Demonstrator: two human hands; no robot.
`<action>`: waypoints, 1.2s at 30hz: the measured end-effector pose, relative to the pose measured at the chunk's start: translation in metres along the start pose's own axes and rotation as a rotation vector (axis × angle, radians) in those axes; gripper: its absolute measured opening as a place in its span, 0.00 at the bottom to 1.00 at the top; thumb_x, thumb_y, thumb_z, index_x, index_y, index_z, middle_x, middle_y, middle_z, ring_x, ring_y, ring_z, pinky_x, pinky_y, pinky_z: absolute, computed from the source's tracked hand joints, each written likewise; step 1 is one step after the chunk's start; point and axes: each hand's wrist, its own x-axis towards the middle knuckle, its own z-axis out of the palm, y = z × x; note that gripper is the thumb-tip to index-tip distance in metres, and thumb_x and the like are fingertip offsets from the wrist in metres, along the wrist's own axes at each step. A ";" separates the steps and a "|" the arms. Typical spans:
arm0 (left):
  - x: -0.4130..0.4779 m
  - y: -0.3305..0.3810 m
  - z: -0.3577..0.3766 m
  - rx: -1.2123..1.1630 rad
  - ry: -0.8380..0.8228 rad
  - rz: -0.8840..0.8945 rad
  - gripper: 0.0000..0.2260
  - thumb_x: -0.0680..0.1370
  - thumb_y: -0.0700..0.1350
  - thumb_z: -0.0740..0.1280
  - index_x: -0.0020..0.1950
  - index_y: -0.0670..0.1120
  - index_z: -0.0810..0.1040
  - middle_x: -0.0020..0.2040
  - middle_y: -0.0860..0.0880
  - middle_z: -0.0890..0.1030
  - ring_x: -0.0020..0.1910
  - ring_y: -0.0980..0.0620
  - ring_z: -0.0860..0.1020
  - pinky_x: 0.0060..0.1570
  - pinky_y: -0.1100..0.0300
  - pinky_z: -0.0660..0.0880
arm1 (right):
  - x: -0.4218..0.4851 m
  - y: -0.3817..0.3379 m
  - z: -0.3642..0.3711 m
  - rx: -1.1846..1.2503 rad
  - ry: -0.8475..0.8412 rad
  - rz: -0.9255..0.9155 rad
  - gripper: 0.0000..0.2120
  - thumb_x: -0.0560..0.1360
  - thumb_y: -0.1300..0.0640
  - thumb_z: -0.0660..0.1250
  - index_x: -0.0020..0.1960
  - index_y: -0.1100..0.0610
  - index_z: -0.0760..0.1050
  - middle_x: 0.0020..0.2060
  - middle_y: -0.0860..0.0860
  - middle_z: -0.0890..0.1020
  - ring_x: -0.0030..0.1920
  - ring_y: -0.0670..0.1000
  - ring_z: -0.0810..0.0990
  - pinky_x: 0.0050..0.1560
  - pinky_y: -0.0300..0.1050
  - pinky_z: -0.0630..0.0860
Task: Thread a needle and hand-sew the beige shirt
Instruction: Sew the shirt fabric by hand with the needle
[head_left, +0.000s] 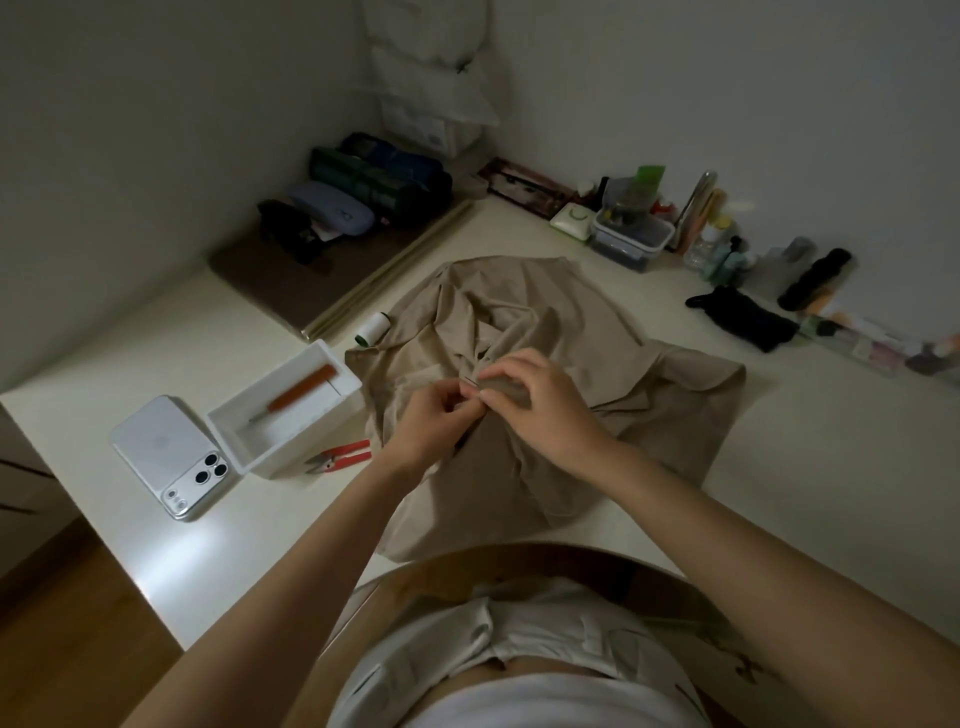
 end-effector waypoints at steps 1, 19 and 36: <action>0.001 0.000 0.002 0.017 0.010 0.005 0.07 0.78 0.39 0.65 0.40 0.44 0.77 0.32 0.48 0.75 0.28 0.59 0.73 0.27 0.70 0.69 | 0.002 0.001 0.000 -0.012 0.008 -0.033 0.08 0.76 0.56 0.68 0.53 0.57 0.80 0.51 0.50 0.76 0.53 0.46 0.75 0.58 0.36 0.70; 0.027 -0.018 -0.017 0.070 0.386 0.004 0.07 0.79 0.44 0.64 0.42 0.46 0.74 0.38 0.50 0.76 0.38 0.55 0.74 0.39 0.64 0.72 | 0.003 0.011 -0.017 0.107 -0.007 0.182 0.06 0.82 0.58 0.56 0.47 0.56 0.69 0.33 0.48 0.73 0.31 0.43 0.70 0.30 0.34 0.64; 0.023 -0.015 -0.026 0.176 0.292 0.081 0.07 0.78 0.43 0.66 0.47 0.40 0.77 0.38 0.45 0.78 0.37 0.53 0.75 0.39 0.57 0.72 | 0.030 -0.010 0.015 0.074 -0.076 0.163 0.10 0.74 0.54 0.70 0.42 0.61 0.80 0.22 0.48 0.70 0.22 0.42 0.65 0.28 0.34 0.62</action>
